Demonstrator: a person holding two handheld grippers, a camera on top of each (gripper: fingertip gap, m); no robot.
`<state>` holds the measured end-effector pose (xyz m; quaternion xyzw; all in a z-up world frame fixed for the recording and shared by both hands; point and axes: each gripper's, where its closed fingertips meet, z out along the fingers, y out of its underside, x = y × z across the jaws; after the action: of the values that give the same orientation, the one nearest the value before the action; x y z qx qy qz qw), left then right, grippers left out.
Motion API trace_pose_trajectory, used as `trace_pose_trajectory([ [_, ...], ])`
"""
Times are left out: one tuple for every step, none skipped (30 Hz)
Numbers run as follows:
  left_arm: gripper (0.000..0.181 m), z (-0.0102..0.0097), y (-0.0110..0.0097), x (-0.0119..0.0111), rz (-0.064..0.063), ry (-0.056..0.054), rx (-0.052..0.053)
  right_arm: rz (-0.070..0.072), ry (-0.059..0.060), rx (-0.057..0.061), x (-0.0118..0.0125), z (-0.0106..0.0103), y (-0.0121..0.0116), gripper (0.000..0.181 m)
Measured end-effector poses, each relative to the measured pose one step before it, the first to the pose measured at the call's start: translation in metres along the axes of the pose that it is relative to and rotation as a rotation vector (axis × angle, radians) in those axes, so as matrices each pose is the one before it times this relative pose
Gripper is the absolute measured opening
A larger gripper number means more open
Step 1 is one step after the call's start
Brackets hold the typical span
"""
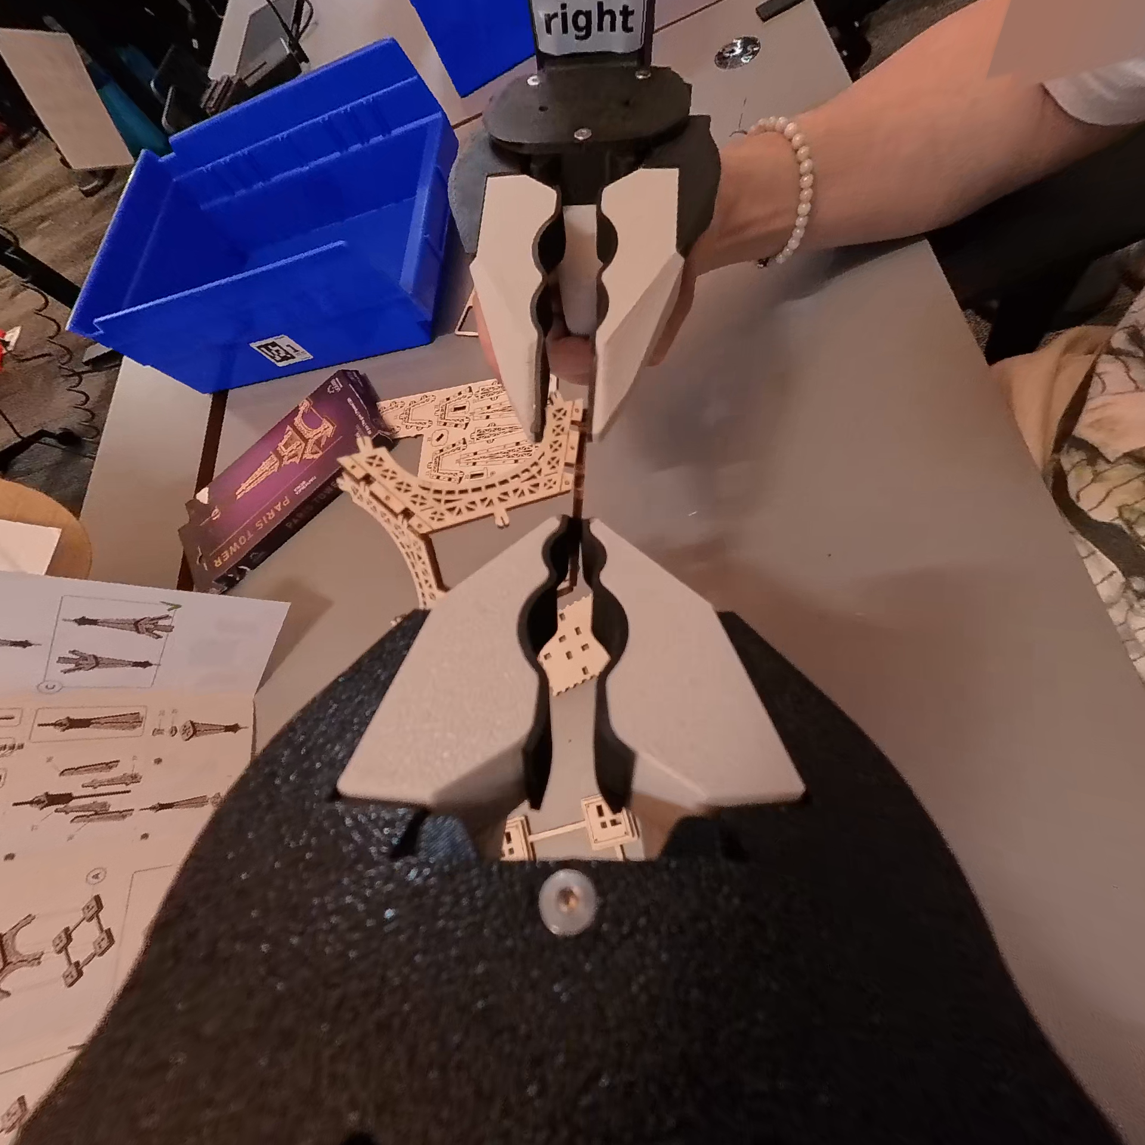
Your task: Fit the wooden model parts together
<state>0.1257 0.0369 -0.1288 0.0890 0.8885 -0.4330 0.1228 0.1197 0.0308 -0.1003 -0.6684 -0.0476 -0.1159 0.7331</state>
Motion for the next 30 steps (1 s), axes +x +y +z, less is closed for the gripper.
trace_pose_trajectory([
  [0.000, 0.00020, 0.00067, -0.00028, 0.0015, -0.0020, -0.0039, -0.0042, 0.0014, -0.0075, 0.00008, 0.00005, 0.00081, 0.011],
  [0.000, 0.00019, 0.00064, -0.00003, 0.0005, -0.0001, -0.0032, -0.0084, 0.0021, -0.0088, 0.00008, 0.00002, 0.00089, 0.011],
  [0.000, 0.00014, 0.00023, 0.00017, -0.0003, 0.0020, -0.0002, -0.0092, -0.0002, -0.0052, -0.00045, 0.00002, 0.00070, 0.011],
  [0.000, 0.00000, -0.00032, 0.00011, -0.0010, 0.0011, 0.0029, -0.0050, 0.0006, 0.0000, -0.00023, -0.00016, -0.00019, 0.011],
  [0.000, -0.00006, -0.00032, -0.00019, -0.0007, -0.0006, 0.0018, -0.0043, 0.0029, 0.0005, 0.00018, 0.00000, -0.00042, 0.011],
  [0.000, -0.00017, 0.00015, 0.00012, 0.0002, 0.0009, -0.0002, -0.0073, 0.0010, -0.0024, -0.00020, 0.00006, -0.00007, 0.011],
  [0.000, -0.00013, 0.00011, 0.00005, 0.0015, 0.0004, -0.0005, -0.0060, -0.0016, -0.0047, -0.00040, 0.00022, 0.00033, 0.011],
  [0.000, 0.00008, -0.00002, -0.00012, 0.0014, -0.0010, 0.0005, -0.0054, 0.0004, -0.0038, 0.00000, 0.00000, 0.00012, 0.011],
  [0.000, 0.00006, -0.00012, 0.00037, -0.0002, 0.0025, 0.0009, -0.0046, -0.0033, -0.0028, -0.00043, -0.00023, 0.00031, 0.011],
  [0.000, 0.00017, 0.00001, -0.00027, -0.0012, -0.0007, 0.0010, 0.0025, -0.0021, -0.0006, 0.00019, -0.00017, 0.00005, 0.011],
  [0.000, 0.00010, 0.00016, -0.00035, -0.0012, -0.0013, 0.0000, 0.0041, 0.0011, 0.0007, 0.00045, 0.00001, 0.00007, 0.011],
  [0.000, -0.00013, 0.00082, -0.00025, -0.0018, 0.0002, -0.0034, -0.0023, 0.0046, -0.0010, 0.00025, 0.00046, 0.00043, 0.011],
  [0.000, -0.00016, 0.00101, 0.00011, 0.0005, 0.0018, -0.0053, -0.0085, 0.0061, -0.0050, -0.00016, 0.00086, 0.00074, 0.011],
  [0.000, -0.00022, 0.00030, 0.00057, 0.0015, 0.0038, -0.0005, -0.0142, 0.0024, -0.0016, -0.00098, 0.00051, 0.00031, 0.011],
  [0.000, -0.00020, -0.00053, 0.00042, -0.0001, 0.0015, 0.0025, -0.0079, -0.0009, 0.0037, -0.00077, -0.00009, -0.00059, 0.011],
  [0.000, -0.00010, -0.00108, -0.00028, -0.0004, -0.0036, 0.0033, 0.0034, -0.0002, 0.0024, 0.00054, -0.00043, -0.00065, 0.011],
  [0.000, -0.00015, -0.00089, -0.00029, -0.0006, -0.0027, 0.0037, 0.0049, -0.0001, 0.0040, 0.00060, -0.00049, -0.00095, 0.011],
  [0.000, -0.00031, -0.00070, 0.00016, -0.0011, 0.0008, 0.0035, 0.0035, -0.0030, 0.0028, -0.00019, -0.00013, -0.00079, 0.011],
  [0.000, -0.00073, -0.00073, -0.00053, -0.0010, -0.0025, 0.0055, -0.0043, 0.0040, 0.0021, -0.00004, 0.00027, -0.00118, 0.011],
  [0.000, -0.00107, -0.00043, -0.00052, -0.0011, -0.0010, 0.0045, -0.0103, 0.0076, -0.0012, -0.00002, 0.00065, -0.00108, 0.011],
  [0.000, -0.00094, -0.00022, 0.00048, -0.0007, 0.0047, 0.0028, -0.0049, -0.0008, -0.0044, -0.00077, 0.00072, -0.00057, 0.011],
  [0.000, -0.00054, -0.00035, 0.00007, 0.0002, 0.0005, 0.0027, -0.0003, -0.0009, -0.0025, -0.00027, 0.00034, -0.00061, 0.011],
  [0.000, 0.00004, -0.00024, 0.00030, 0.0007, 0.0007, -0.0003, 0.0008, -0.0014, 0.0002, -0.00020, -0.00007, -0.00044, 0.011],
  [0.000, 0.00023, -0.00018, 0.00061, 0.0027, 0.0015, -0.0010, 0.0044, -0.0041, -0.0016, -0.00019, -0.00032, 0.00011, 0.011],
  [0.000, 0.00021, -0.00023, 0.00025, 0.0016, -0.0003, 0.0006, 0.0046, -0.0042, -0.0007, -0.00009, -0.00024, -0.00008, 0.011],
  [0.000, -0.00019, -0.00035, 0.00013, -0.0025, 0.0009, 0.0019, -0.0018, -0.0008, -0.0011, -0.00007, -0.00017, -0.00020, 0.011],
  [0.000, -0.00030, -0.00012, -0.00003, -0.0036, 0.0019, 0.0019, -0.0027, 0.0012, -0.0024, 0.00000, 0.00011, -0.00028, 0.010],
  [0.000, -0.00016, 0.00008, -0.00018, -0.0027, 0.0008, 0.0011, -0.0038, 0.0014, -0.0034, -0.00010, 0.00021, -0.00020, 0.010],
  [0.000, 0.00012, 0.00054, -0.00006, -0.0015, 0.0010, -0.0015, -0.0026, 0.0002, -0.0048, -0.00016, 0.00014, 0.00005, 0.010],
  [0.001, 0.00045, 0.00143, -0.00075, -0.0007, -0.0044, -0.0077, 0.0015, -0.0057, -0.0037, -0.00079, 0.00016, 0.00006, 0.008],
])
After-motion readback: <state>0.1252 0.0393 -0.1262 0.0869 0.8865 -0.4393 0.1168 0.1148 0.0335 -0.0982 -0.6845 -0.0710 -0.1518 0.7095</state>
